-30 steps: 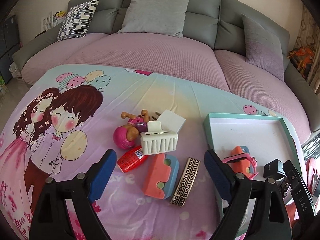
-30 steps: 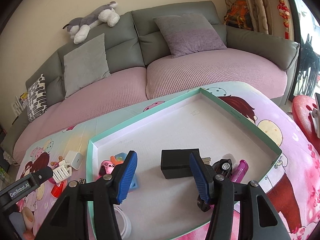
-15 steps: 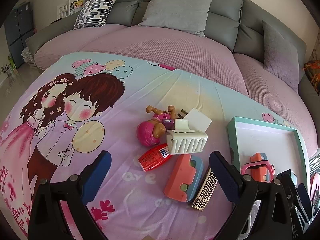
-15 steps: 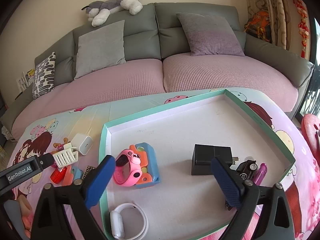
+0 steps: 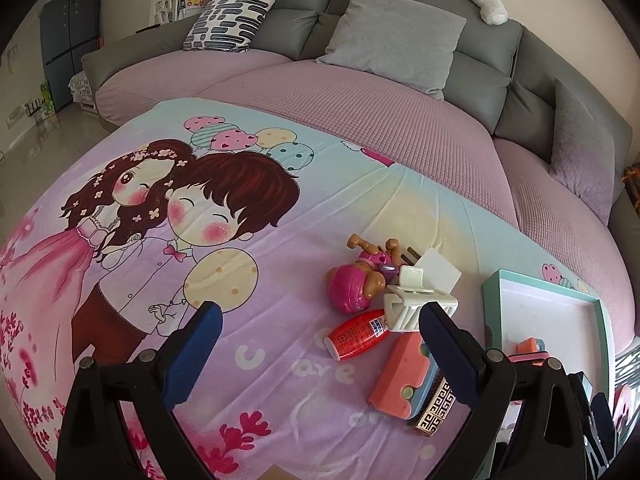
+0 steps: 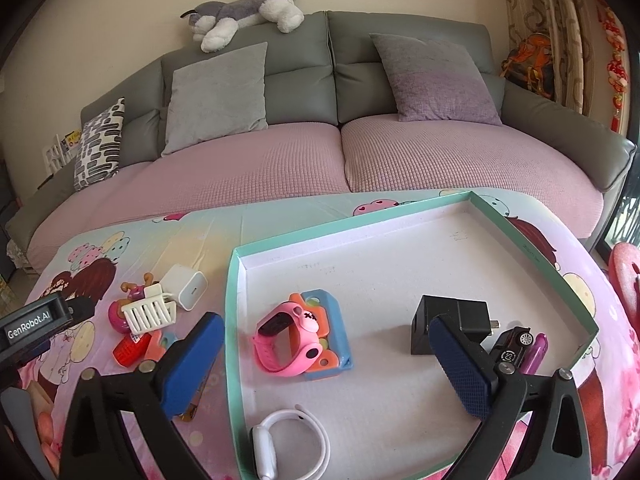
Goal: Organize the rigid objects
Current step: 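Withdraw both open tools from the tray toward the remaining toys, then grasp the orange-and-blue foam block with the right tool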
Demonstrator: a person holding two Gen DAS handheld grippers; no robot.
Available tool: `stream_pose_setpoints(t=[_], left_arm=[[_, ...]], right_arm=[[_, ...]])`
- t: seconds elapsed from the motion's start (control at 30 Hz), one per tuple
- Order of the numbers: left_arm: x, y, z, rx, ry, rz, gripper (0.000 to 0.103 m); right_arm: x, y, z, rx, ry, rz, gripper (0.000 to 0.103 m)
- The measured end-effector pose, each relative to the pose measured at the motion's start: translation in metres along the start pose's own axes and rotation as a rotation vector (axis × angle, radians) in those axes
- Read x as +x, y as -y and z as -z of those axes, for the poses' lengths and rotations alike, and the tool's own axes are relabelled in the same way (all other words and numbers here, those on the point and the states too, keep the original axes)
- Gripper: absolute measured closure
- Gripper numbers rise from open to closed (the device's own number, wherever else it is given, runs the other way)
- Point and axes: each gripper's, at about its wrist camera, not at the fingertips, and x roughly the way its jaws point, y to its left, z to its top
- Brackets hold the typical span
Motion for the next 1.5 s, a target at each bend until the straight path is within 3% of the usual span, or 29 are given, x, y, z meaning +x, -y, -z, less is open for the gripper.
stream_pose_setpoints(t=[0.37,0.73,1.17,1.5], left_arm=[[-0.005,-0.049,-0.009,-0.091,0.050,-0.071,0.004],[-0.004,-0.083,-0.013,-0.148,0.094,-0.075,0.004],[0.032,-0.076,-0.003,-0.072,-0.070,-0.028,0.004],[0.043,-0.080,0.000,-0.064,-0.120,-0.063,0.004]], right_arm=[[-0.002,-0.056,0.005,-0.057,0.019,-0.115,0.000],[0.012,-0.080,0.016,-0.075,-0.026,-0.167,0.000],[0.023,-0.100,0.029,-0.120,-0.083,-0.215,0.001],[0.037,-0.108,0.039,-0.126,-0.147,-0.234,0.021]])
